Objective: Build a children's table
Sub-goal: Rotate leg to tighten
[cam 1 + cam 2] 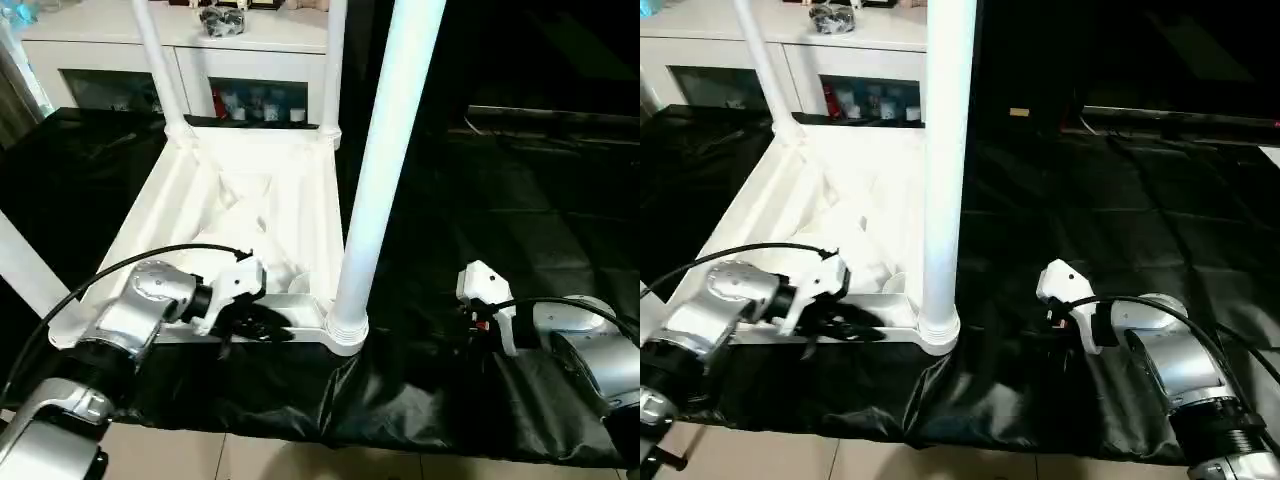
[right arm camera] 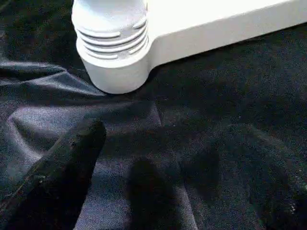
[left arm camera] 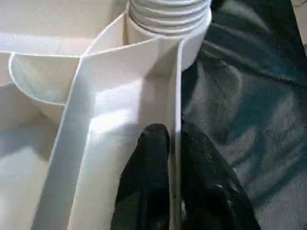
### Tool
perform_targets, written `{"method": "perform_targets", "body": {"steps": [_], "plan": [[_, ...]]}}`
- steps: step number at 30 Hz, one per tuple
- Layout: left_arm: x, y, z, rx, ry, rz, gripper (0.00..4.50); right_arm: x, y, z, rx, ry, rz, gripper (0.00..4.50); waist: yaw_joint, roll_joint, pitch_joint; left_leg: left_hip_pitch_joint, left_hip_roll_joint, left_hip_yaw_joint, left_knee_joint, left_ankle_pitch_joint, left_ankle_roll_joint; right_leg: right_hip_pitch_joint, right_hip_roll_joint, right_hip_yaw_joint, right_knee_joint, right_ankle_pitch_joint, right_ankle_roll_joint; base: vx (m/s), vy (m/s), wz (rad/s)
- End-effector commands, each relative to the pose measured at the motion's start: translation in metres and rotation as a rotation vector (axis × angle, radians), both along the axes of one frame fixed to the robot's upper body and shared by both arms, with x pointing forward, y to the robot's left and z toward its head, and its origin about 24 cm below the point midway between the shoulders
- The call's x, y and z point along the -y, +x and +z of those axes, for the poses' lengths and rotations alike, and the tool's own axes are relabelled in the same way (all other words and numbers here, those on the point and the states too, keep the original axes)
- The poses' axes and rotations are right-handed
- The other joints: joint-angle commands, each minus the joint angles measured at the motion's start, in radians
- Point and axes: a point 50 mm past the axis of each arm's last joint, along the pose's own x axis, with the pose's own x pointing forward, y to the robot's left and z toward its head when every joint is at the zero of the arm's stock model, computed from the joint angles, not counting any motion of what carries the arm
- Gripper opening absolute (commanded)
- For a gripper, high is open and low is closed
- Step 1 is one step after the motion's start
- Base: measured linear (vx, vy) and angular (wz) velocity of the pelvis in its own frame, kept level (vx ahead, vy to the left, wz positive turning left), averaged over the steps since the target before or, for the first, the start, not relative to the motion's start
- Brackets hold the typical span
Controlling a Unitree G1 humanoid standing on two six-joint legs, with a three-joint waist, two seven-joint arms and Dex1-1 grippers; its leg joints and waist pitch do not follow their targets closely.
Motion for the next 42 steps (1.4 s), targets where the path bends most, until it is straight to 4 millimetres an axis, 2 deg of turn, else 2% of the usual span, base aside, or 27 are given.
{"method": "perform_targets", "body": {"steps": [1, 5, 10, 14, 21, 22, 24, 27, 28, 30, 32, 33, 34, 36, 37, 38, 42], "plan": [[-0.003, -0.003, -0.005, -0.019, 0.028, 0.011, 0.15, -0.005, 0.004, 0.006, 0.022, 0.004, 0.019, 4.5, 0.004, -0.009, -0.061, -0.003, -0.031, 0.027, -0.07, -0.287, 0.029, 0.062, -0.023, 0.014, -0.085, -0.394, -0.167, 0.0, 0.0, 0.0], [0.002, -0.002, -0.001, -0.02, -0.05, 0.034, 0.07, -0.014, 0.006, 0.006, 0.029, 0.033, 0.029, 4.5, 0.004, -0.008, -0.062, -0.003, -0.029, 0.026, -0.071, -0.287, 0.028, 0.061, -0.024, 0.015, -0.084, -0.387, -0.172, 0.0, 0.0, 0.0], [0.014, -0.003, 0.006, -0.022, -0.165, 0.049, 0.07, -0.026, 0.006, 0.004, 0.029, 0.065, 0.05, 4.5, 0.003, -0.011, -0.064, -0.006, -0.027, 0.027, -0.07, -0.261, 0.03, 0.064, -0.024, 0.017, -0.076, -0.33, -0.192, 0.0, 0.0, 0.0], [0.027, -0.008, 0.0, -0.021, -0.201, 0.053, 0.07, -0.039, 0.01, 0.001, 0.054, 0.084, 0.053, 4.5, 0.002, -0.009, -0.065, -0.007, -0.028, 0.028, -0.07, -0.244, 0.033, 0.065, -0.025, 0.017, -0.074, -0.303, -0.199, 0.0, 0.0, 0.0], [0.052, -0.015, -0.019, 0.001, -0.133, 0.078, 0.07, -0.062, 0.024, 0.001, 0.117, 0.131, 0.01, 4.5, 0.004, -0.006, -0.062, -0.001, -0.029, 0.029, -0.072, -0.277, 0.026, 0.057, -0.023, 0.017, -0.083, -0.362, -0.177, 0.0, 0.0, 0.0], [0.053, -0.015, -0.019, 0.002, -0.132, 0.078, 0.07, -0.062, 0.024, 0.001, 0.117, 0.132, 0.011, 4.5, 0.006, -0.01, -0.062, -0.003, -0.03, 0.028, -0.072, -0.277, 0.025, 0.06, -0.023, 0.017, -0.083, -0.369, -0.169, 0.0, 0.0, 0.0], [0.057, -0.013, -0.019, 0.02, -0.12, 0.087, 0.07, -0.066, 0.023, 0.0, 0.118, 0.128, 0.028, 4.5, 0.005, -0.011, -0.061, -0.005, -0.03, 0.027, -0.074, -0.279, 0.026, 0.061, -0.023, 0.016, -0.085, -0.382, -0.156, 0.0, 0.0, 0.0], [0.057, -0.013, -0.019, 0.024, -0.116, 0.089, 0.07, -0.067, 0.023, -0.001, 0.12, 0.122, 0.029, 4.5, 0.005, -0.012, -0.06, -0.004, -0.033, 0.028, -0.072, -0.285, 0.029, 0.058, -0.025, 0.016, -0.091, -0.435, -0.134, 0.0, 0.0, 0.0], [0.055, -0.013, -0.02, 0.024, -0.094, 0.081, 0.07, -0.066, 0.024, -0.003, 0.121, 0.111, 0.024, 4.5, 0.005, -0.009, -0.06, -0.004, -0.032, 0.026, -0.073, -0.287, 0.028, 0.057, -0.025, 0.016, -0.093, -0.444, -0.129, 0.0, 0.0, 0.0], [0.053, -0.014, -0.021, 0.023, -0.069, 0.071, 0.07, -0.065, 0.024, -0.005, 0.122, 0.1, 0.021, 4.5, 0.004, -0.009, -0.06, -0.004, -0.032, 0.026, -0.074, -0.294, 0.028, 0.056, -0.024, 0.015, -0.093, -0.449, -0.127, 0.0, 0.0, 0.0], [0.05, -0.016, -0.022, 0.015, -0.047, 0.058, 0.07, -0.064, 0.024, -0.007, 0.12, 0.093, 0.015, 4.5, 0.003, -0.002, -0.061, -0.003, -0.031, 0.024, -0.075, -0.299, 0.025, 0.055, -0.024, 0.015, -0.091, -0.437, -0.133, 0.0, 0.0, 0.0], [0.05, -0.016, -0.022, 0.02, -0.049, 0.06, 0.07, -0.064, 0.026, -0.008, 0.11, 0.098, -0.006, 4.5, 0.001, -0.005, -0.061, -0.003, -0.032, 0.025, -0.075, -0.303, 0.025, 0.056, -0.022, 0.015, -0.091, -0.424, -0.139, 0.0, 0.0, 0.0], [0.05, -0.016, -0.022, 0.02, -0.049, 0.06, 0.02, -0.064, 0.026, -0.008, 0.11, 0.098, -0.007, 4.33, 0.0, -0.005, -0.062, -0.004, -0.032, 0.025, -0.075, -0.299, 0.024, 0.057, -0.023, 0.015, -0.089, -0.408, -0.146, 0.0, 0.0, 0.0], [0.05, -0.016, -0.022, 0.025, -0.053, 0.064, 0.02, -0.063, 0.027, -0.008, 0.109, 0.099, -0.016, 4.33, 0.0, -0.004, -0.062, -0.003, -0.031, 0.026, -0.075, -0.295, 0.025, 0.057, -0.023, 0.016, -0.087, -0.388, -0.155, 0.0, 0.0, 0.0], [0.05, -0.016, -0.021, 0.026, -0.061, 0.068, 0.0, -0.064, 0.027, -0.008, 0.105, 0.108, -0.023, 4.11, 0.0, -0.005, -0.063, -0.004, -0.031, 0.026, -0.075, -0.295, 0.026, 0.058, -0.022, 0.016, -0.086, -0.378, -0.16, 0.0, 0.0, 0.0], [0.05, -0.017, -0.021, 0.021, -0.069, 0.072, 0.0, -0.065, 0.027, -0.009, 0.103, 0.114, -0.025, 4.11, -0.001, -0.005, -0.063, -0.005, -0.031, 0.026, -0.075, -0.293, 0.026, 0.059, -0.023, 0.016, -0.085, -0.372, -0.163, 0.0, 0.0, 0.0], [0.05, -0.019, -0.022, 0.009, -0.083, 0.075, 0.0, -0.069, 0.026, -0.011, 0.095, 0.127, -0.021, 3.86, -0.005, -0.009, -0.061, -0.005, -0.031, 0.026, -0.075, -0.303, 0.028, 0.058, -0.023, 0.016, -0.087, -0.394, -0.161, 0.0, 0.0, 0.0]]}}
